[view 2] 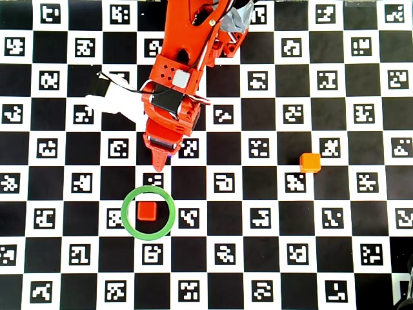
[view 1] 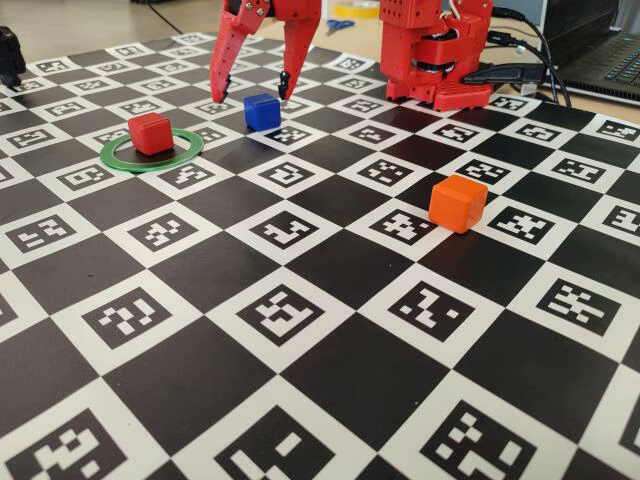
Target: Grab the red cube then put it in the green circle then put the blue cube on top and finally the orange cube on top
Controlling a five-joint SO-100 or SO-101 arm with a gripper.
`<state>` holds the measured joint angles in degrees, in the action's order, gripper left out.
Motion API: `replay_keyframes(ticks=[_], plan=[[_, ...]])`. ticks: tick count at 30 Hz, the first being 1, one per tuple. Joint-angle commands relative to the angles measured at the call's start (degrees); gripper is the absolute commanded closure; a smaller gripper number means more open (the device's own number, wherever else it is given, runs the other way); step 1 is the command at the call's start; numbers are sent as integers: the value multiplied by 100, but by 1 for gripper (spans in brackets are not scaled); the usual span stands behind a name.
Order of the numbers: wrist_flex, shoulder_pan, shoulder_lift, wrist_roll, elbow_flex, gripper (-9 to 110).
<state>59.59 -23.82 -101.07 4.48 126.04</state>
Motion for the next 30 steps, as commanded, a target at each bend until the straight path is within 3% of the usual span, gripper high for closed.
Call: replay_keyframes(ticks=[1, 15, 30], plan=[[-185, 26, 18, 44, 0, 61], [-545, 18, 369, 114, 88, 65], [-712, 26, 378, 132, 88, 82]])
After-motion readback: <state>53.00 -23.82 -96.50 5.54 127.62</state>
